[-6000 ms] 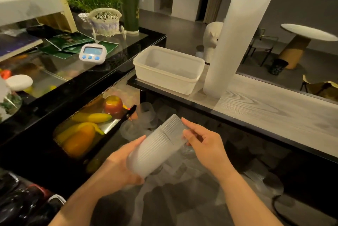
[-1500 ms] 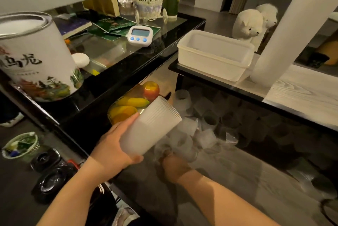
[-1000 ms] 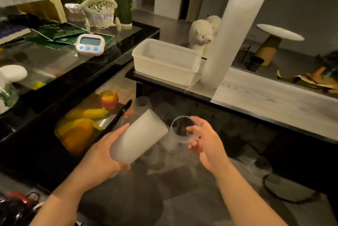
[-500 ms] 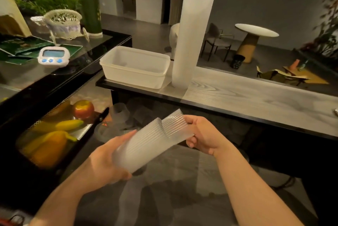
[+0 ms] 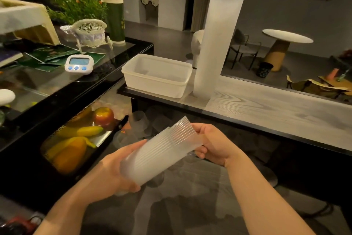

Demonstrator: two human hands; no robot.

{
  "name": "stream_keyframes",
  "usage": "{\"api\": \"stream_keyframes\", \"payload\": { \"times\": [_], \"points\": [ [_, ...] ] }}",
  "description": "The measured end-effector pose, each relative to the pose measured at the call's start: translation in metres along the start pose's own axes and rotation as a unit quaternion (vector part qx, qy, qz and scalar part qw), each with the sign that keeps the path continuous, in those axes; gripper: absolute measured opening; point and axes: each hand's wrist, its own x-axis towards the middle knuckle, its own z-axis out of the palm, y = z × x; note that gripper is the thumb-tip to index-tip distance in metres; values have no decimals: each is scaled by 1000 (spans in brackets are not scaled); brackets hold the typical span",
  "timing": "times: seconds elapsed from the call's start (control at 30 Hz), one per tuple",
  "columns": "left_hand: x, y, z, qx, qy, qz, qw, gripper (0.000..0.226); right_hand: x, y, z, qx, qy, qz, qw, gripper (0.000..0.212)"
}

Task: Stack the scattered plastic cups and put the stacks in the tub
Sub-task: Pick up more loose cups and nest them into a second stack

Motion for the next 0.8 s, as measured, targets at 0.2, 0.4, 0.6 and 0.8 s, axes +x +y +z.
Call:
{"api": "stream_keyframes", "payload": {
  "times": [0.2,0.4,0.6,0.8],
  "points": [
    [4,-2,-9,-3,12,-3,1000,107,21,5,31,-242,13,-14,970,41],
    [-10,-18,-32,-35,161,-31,986,108,56,37,31,-339,145,-81,926,31],
    [-27,-35,-46,-67,175,-73,980,112,92,138,56,-507,-11,40,861,78],
    [-38,-39,-52,-80,153,-89,981,107,112,145,83,-546,-11,76,834,84]
  ]
}}
